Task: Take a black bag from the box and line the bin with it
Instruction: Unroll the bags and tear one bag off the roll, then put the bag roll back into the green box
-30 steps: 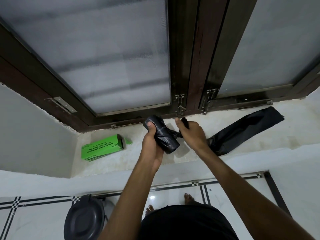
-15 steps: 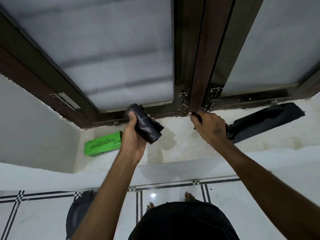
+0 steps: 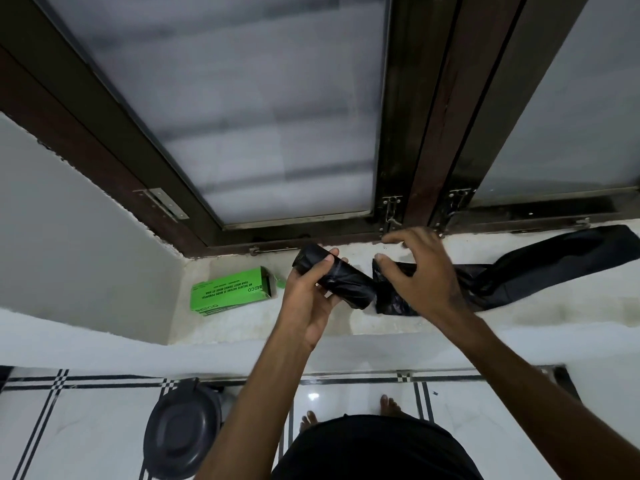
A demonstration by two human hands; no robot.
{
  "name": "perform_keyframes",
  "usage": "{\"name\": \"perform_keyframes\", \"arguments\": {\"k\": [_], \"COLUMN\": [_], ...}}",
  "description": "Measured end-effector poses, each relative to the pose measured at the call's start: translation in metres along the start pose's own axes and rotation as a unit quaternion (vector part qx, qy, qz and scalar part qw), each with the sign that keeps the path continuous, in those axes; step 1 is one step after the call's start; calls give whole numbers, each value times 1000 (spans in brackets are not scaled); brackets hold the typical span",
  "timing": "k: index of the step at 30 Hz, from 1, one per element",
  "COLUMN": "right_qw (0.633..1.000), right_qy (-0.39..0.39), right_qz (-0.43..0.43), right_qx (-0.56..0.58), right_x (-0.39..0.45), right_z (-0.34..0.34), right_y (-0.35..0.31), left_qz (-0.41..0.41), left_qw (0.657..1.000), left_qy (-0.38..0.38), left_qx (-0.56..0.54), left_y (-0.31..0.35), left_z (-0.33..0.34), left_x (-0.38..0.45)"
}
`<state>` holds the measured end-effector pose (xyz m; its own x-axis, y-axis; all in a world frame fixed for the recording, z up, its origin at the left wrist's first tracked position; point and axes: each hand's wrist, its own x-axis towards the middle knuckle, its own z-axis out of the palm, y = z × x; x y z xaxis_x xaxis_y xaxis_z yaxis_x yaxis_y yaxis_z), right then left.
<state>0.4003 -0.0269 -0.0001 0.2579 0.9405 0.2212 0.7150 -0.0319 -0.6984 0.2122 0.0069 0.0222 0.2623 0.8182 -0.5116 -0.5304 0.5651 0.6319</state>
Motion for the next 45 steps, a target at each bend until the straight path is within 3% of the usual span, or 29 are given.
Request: {"name": "perform_keyframes", "arguments": {"k": [1, 4, 6, 11, 17, 19, 21, 23, 25, 26, 28, 32, 35, 39, 45], "right_qw": [993, 913, 879, 851, 872, 871, 879, 893, 906, 911, 914, 913, 914, 926, 910], "right_qy": [-64, -218, -228, -215, -221, -255, -281, -274, -243, -226, -198, -154, -142, -159, -237], "right_qz": [38, 148, 169, 164, 172, 164, 155, 154, 164, 168, 182, 196, 207, 183, 158], "right_qx": [96, 310, 384, 450, 403, 386, 353, 322, 307, 302, 305, 322, 318, 288, 302], "right_x": [-5, -14, -13, -10, -8, -12, -16, -20, -21, -20, -18, -14, -13, -5, -1], "right_z": [3, 15, 21, 33, 46, 49, 60, 71, 78, 80, 82, 83, 92, 104, 99], "right_y": [-10, -24, -24, -35, -42, -41, -45, -47, -46, -46, -46, -48, -48, -55, -51], "left_qz": [5, 18, 31, 75, 202, 242, 280, 315, 284, 239, 176, 254, 255, 262, 282], "left_qw": [1000, 1000, 999, 995, 940, 896, 824, 700, 578, 548, 556, 599, 610, 618, 652], "left_qy": [0, 6, -2, 8, 115, 140, 165, 169, 170, 172, 167, 130, 120, 124, 105], "left_qx": [0, -17, -17, 57, 251, 345, 464, 618, 746, 783, 795, 748, 740, 730, 696], "left_y": [1, 2, 5, 16, 50, 64, 76, 84, 88, 88, 84, 77, 76, 78, 80], "left_z": [2, 3, 2, -13, -63, -87, -112, -133, -147, -152, -163, -183, -185, -183, -180], "left_x": [0, 1, -1, -8, -12, -12, -12, -9, -6, -5, -3, 4, 7, 8, 5]}}
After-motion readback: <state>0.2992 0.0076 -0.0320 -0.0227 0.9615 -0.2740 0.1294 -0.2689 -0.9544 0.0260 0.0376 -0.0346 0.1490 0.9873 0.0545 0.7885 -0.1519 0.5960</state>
